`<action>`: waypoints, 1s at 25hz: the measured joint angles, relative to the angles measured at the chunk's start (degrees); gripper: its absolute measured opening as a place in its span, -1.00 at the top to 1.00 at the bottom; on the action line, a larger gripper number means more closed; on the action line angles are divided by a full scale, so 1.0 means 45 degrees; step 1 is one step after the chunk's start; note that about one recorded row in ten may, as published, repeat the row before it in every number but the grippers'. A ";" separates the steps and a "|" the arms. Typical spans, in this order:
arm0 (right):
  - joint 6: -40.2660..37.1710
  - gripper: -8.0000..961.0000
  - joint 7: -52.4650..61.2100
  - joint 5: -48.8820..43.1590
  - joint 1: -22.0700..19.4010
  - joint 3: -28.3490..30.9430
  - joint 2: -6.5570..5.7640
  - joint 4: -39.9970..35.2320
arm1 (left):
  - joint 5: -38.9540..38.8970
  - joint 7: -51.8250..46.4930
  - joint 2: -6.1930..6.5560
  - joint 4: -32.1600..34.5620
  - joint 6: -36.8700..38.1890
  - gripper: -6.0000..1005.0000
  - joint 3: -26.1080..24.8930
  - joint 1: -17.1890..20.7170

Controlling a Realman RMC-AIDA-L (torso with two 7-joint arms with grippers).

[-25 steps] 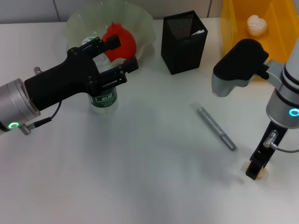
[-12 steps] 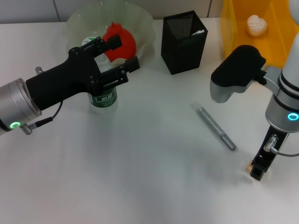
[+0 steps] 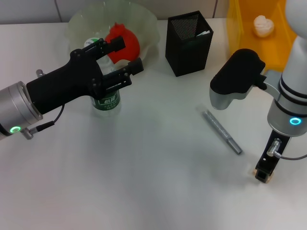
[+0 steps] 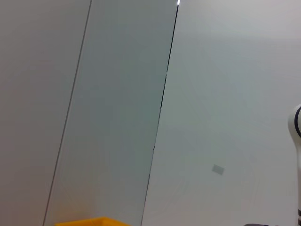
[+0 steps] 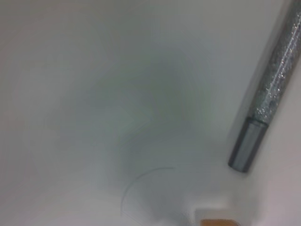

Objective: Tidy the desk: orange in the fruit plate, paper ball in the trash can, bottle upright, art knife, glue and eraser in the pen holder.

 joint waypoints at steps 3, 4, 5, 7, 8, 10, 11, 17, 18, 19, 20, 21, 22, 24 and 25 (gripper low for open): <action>0.0051 0.13 -0.0017 0.0112 0.0069 -0.0014 0.0013 0.0070 | -0.0002 -0.0002 0.0001 0.0000 0.0001 -0.54 0.0000 0.0007; 0.0075 0.14 -0.0029 0.0142 0.0095 -0.0018 0.0014 0.0120 | -0.0002 -0.0002 0.0002 0.0000 0.0001 -0.54 -0.0001 0.0017; 0.0114 0.16 -0.0040 0.0179 0.0120 -0.0020 0.0015 0.0175 | -0.0002 -0.0002 0.0001 0.0001 0.0001 -0.54 0.0000 0.0019; 0.0134 0.18 -0.0048 0.0240 0.0150 -0.0023 0.0017 0.0284 | -0.0003 0.0001 0.0002 0.0001 0.0001 -0.54 -0.0001 0.0028; 0.0143 0.19 -0.0050 0.0261 0.0162 -0.0024 0.0018 0.0325 | -0.0002 0.0002 0.0002 0.0001 0.0002 -0.54 -0.0001 0.0032; 0.0172 0.22 -0.0054 0.0267 0.0175 -0.0024 0.0018 0.0420 | -0.0002 0.0003 0.0002 0.0001 0.0004 -0.54 0.0000 0.0038; 0.0194 0.23 -0.0054 0.0268 0.0179 -0.0024 0.0018 0.0454 | -0.0002 0.0003 0.0002 0.0001 0.0004 -0.54 -0.0001 0.0038; 0.0299 0.31 -0.0051 0.0269 0.0179 0.0113 0.0018 0.0460 | -0.0003 0.0010 0.0002 0.0001 -0.0013 -0.54 -0.0001 0.0039; 0.0311 0.33 -0.0051 0.0269 0.0177 0.0124 0.0018 0.0420 | -0.0002 0.0010 0.0002 0.0001 -0.0009 -0.54 -0.0001 0.0039; 0.0324 0.37 -0.0051 0.0276 0.0168 0.0128 0.0018 0.0336 | -0.0002 0.0011 0.0008 0.0001 0.0000 -0.54 -0.0001 0.0040; 0.0333 0.41 -0.0052 0.0347 0.0136 0.0142 0.0012 0.0201 | -0.0002 0.0011 0.0008 0.0001 0.0000 -0.54 -0.0001 0.0040; 0.0356 0.45 -0.0061 0.0431 0.0092 0.0184 -0.0004 0.0039 | -0.0002 0.0013 0.0012 0.0002 0.0002 -0.54 0.0000 0.0042; 0.0373 0.45 -0.0098 0.0546 0.0025 0.0302 -0.0026 -0.0213 | -0.0002 0.0014 0.0015 0.0002 0.0002 -0.54 -0.0001 0.0047; 0.0346 0.45 -0.0569 0.0948 -0.0292 0.1334 -0.0055 -0.1159 | -0.0002 0.0017 0.0019 0.0002 0.0002 -0.54 -0.0002 0.0060; 0.0346 0.45 -0.0569 0.0948 -0.0292 0.1334 -0.0055 -0.1159 | -0.0002 0.0017 0.0019 0.0002 0.0002 -0.54 -0.0002 0.0060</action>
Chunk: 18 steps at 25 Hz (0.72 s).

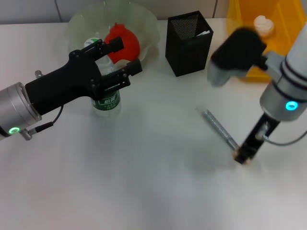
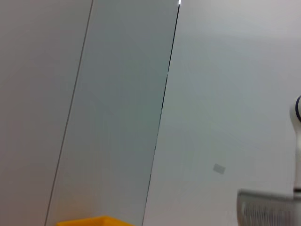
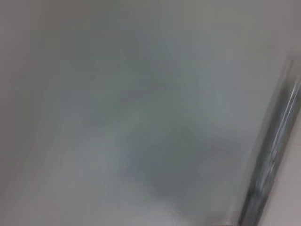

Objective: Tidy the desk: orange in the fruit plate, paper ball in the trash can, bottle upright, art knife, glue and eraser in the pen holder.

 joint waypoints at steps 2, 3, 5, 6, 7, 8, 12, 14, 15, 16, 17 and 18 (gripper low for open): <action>0.0110 0.45 -0.0319 0.0281 -0.0209 0.0905 -0.0008 -0.0644 | 0.0000 0.0001 0.0004 0.0000 0.0001 -0.54 -0.0014 0.0010; 0.0328 0.45 -0.0385 0.0384 -0.0283 0.1374 -0.0011 -0.0904 | 0.0000 0.0001 0.0009 0.0000 0.0000 -0.54 -0.0023 0.0015; 0.1048 0.45 -0.0414 0.0463 -0.0360 0.2227 -0.0021 -0.1284 | 0.0001 0.0002 0.0018 0.0000 0.0000 -0.54 -0.0039 0.0020; 0.1463 0.45 -0.0404 0.0467 -0.0376 0.2460 -0.0020 -0.1336 | 0.0000 0.0002 0.0019 0.0000 0.0000 -0.54 -0.0044 0.0021; 0.2044 0.45 -0.0358 0.0479 -0.0390 0.2720 -0.0015 -0.1390 | 0.0000 0.0002 0.0021 0.0000 -0.0001 -0.54 -0.0050 0.0024; 0.2747 0.45 -0.0303 0.0514 -0.0405 0.2911 0.0001 -0.1395 | 0.0000 0.0002 0.0021 0.0000 -0.0001 -0.54 -0.0057 0.0028; 0.5592 0.45 -0.0112 0.0663 -0.0443 0.3074 0.0015 -0.1158 | 0.0001 0.0002 0.0038 0.0000 -0.0001 -0.54 -0.0064 0.0057; 0.6660 0.45 -0.0087 0.0838 -0.0302 0.3068 0.0004 -0.0857 | 0.0005 0.0002 0.0041 0.0000 -0.0002 -0.54 -0.0064 0.0075; 0.7116 0.45 -0.0089 0.0976 -0.0168 0.3070 -0.0004 -0.0639 | 0.0005 0.0002 0.0041 0.0000 -0.0002 -0.54 -0.0064 0.0075; 0.7515 0.45 -0.0104 0.1100 0.0002 0.3080 -0.0021 -0.0393 | 0.0006 -0.0004 0.0041 0.0000 -0.0002 -0.54 -0.0066 0.0080; 0.7893 0.45 -0.0127 0.1177 0.0179 0.3095 -0.0032 -0.0149 | 0.0006 -0.0015 0.0042 0.0000 -0.0002 -0.54 -0.0067 0.0087; 0.8218 0.45 -0.0135 0.1212 0.0383 0.3107 -0.0035 0.0090 | 0.0006 -0.0026 0.0042 0.0000 -0.0002 -0.54 -0.0070 0.0088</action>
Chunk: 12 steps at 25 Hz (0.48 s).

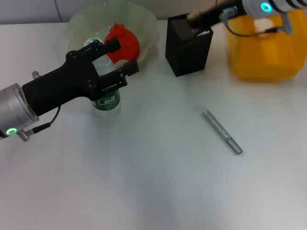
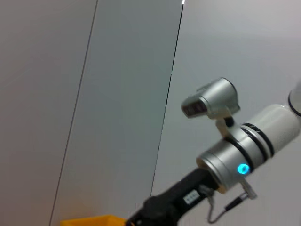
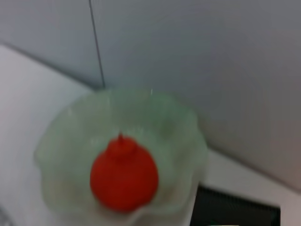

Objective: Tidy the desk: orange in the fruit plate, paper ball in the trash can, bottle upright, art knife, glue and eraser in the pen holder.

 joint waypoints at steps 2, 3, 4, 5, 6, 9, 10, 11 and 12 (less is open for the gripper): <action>0.0552 0.45 -0.0011 -0.0003 0.0446 0.0124 -0.0008 0.0628 | 0.0000 -0.0010 0.0000 0.0000 0.0001 -0.54 -0.0006 0.0004; 0.0780 0.45 -0.0018 -0.0013 0.0801 0.0261 -0.0029 0.1097 | 0.0000 -0.0014 0.0001 0.0000 0.0001 -0.54 -0.0007 0.0005; 0.0924 0.45 -0.0040 -0.0018 0.1182 0.0386 -0.0063 0.1603 | 0.0001 -0.0022 0.0000 -0.0001 0.0001 -0.54 -0.0007 0.0006; 0.1034 0.45 -0.0065 -0.0027 0.1536 0.0498 -0.0109 0.2050 | 0.0000 -0.0028 0.0000 0.0000 0.0001 -0.54 -0.0006 0.0005; 0.1303 0.45 -0.0158 -0.0061 0.2160 0.0717 -0.0200 0.2946 | 0.0000 -0.0033 -0.0003 0.0000 0.0000 -0.54 -0.0002 0.0003; 0.1596 0.45 -0.0246 -0.0266 0.2694 0.0901 -0.0255 0.3751 | 0.0000 -0.0045 -0.0016 -0.0001 0.0000 -0.54 0.0013 -0.0015; 0.1671 0.45 -0.0256 -0.0367 0.2834 0.0956 -0.0270 0.3987 | 0.0000 -0.0052 -0.0016 0.0000 0.0000 -0.54 0.0005 -0.0017; 0.1737 0.45 -0.0254 -0.0685 0.3156 0.1014 -0.0276 0.4454 | 0.0000 -0.0064 -0.0017 0.0000 0.0000 -0.54 -0.0013 -0.0020; 0.1737 0.45 -0.0254 -0.0685 0.3156 0.1014 -0.0276 0.4454 | 0.0000 -0.0072 -0.0018 0.0000 0.0000 -0.54 -0.0024 -0.0020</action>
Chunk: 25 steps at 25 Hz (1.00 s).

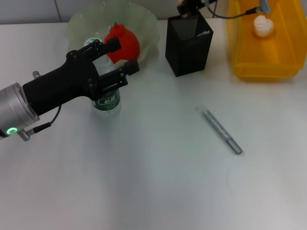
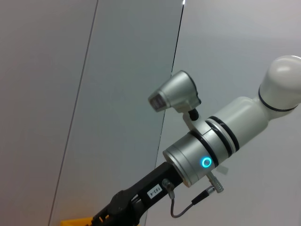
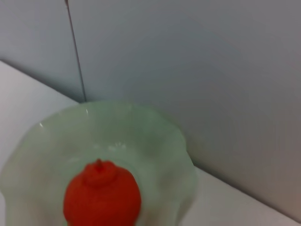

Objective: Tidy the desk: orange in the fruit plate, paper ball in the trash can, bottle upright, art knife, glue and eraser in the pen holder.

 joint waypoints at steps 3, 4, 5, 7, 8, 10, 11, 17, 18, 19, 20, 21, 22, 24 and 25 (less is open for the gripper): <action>0.0018 0.45 0.0008 -0.0318 0.0281 0.0008 0.0004 0.0532 | -0.0001 -0.0008 -0.0002 0.0000 0.0000 -0.54 -0.0005 -0.0004; 0.0085 0.45 0.0007 -0.0373 0.0451 0.0009 0.0008 0.0929 | -0.0002 -0.0008 -0.0002 0.0000 0.0000 -0.54 -0.0004 -0.0005; 0.0085 0.45 0.0007 -0.0373 0.0451 0.0009 0.0008 0.0929 | -0.0003 -0.0010 -0.0002 0.0000 -0.0006 -0.54 0.0000 -0.0009; 0.0217 0.45 0.0006 -0.0381 0.0584 0.0010 0.0007 0.1272 | -0.0003 -0.0010 -0.0002 -0.0001 -0.0012 -0.54 0.0010 -0.0013; 0.0306 0.45 0.0006 -0.0384 0.0612 0.0009 0.0008 0.1366 | -0.0004 -0.0012 -0.0002 0.0000 -0.0040 -0.54 0.0036 -0.0034; 0.0453 0.45 0.0006 -0.0388 0.0627 0.0010 0.0008 0.1419 | -0.0005 -0.0010 -0.0003 0.0000 -0.0063 -0.54 0.0035 -0.0049; 0.0502 0.45 0.0003 -0.0390 0.0626 0.0009 0.0021 0.1424 | -0.0005 -0.0010 -0.0003 0.0000 -0.0063 -0.54 0.0035 -0.0049; 0.0102 0.19 -0.0006 -0.0405 0.0246 -0.0002 0.0132 0.0362 | -0.0007 0.0035 0.0013 0.0000 -0.0104 -0.54 -0.0007 -0.0005; -0.0202 0.11 -0.0004 -0.0405 0.0074 -0.0011 0.0160 -0.0088 | -0.0007 0.0041 0.0013 0.0000 -0.0107 -0.54 -0.0010 0.0001; -0.0551 0.04 0.0033 -0.0406 -0.0122 -0.0033 0.0190 -0.0630 | -0.0007 0.0053 0.0015 0.0000 -0.0120 -0.54 -0.0019 0.0006; -0.1062 -0.03 0.0091 -0.0406 -0.0325 -0.0059 0.0221 -0.1183 | -0.0007 0.0053 0.0015 0.0000 -0.0120 -0.54 -0.0019 0.0006; -0.1665 -0.11 0.0218 -0.0406 -0.0487 -0.0091 0.0240 -0.1758 | -0.0007 0.0051 0.0016 0.0000 -0.0131 -0.54 -0.0022 -0.0006; -0.2332 -0.18 0.0348 -0.0406 -0.0637 -0.0120 0.0261 -0.2246 | -0.0007 0.0051 0.0016 0.0000 -0.0131 -0.54 -0.0022 -0.0006; -0.3748 -0.26 0.0690 -0.0414 -0.0862 -0.0151 0.0276 -0.3066 | -0.0006 0.0047 0.0018 0.0000 -0.0138 -0.54 -0.0022 -0.0035; -0.4317 -0.27 0.0839 -0.0432 -0.0952 -0.0165 0.0276 -0.3318 | -0.0006 0.0047 0.0022 0.0000 -0.0142 -0.54 -0.0024 -0.0047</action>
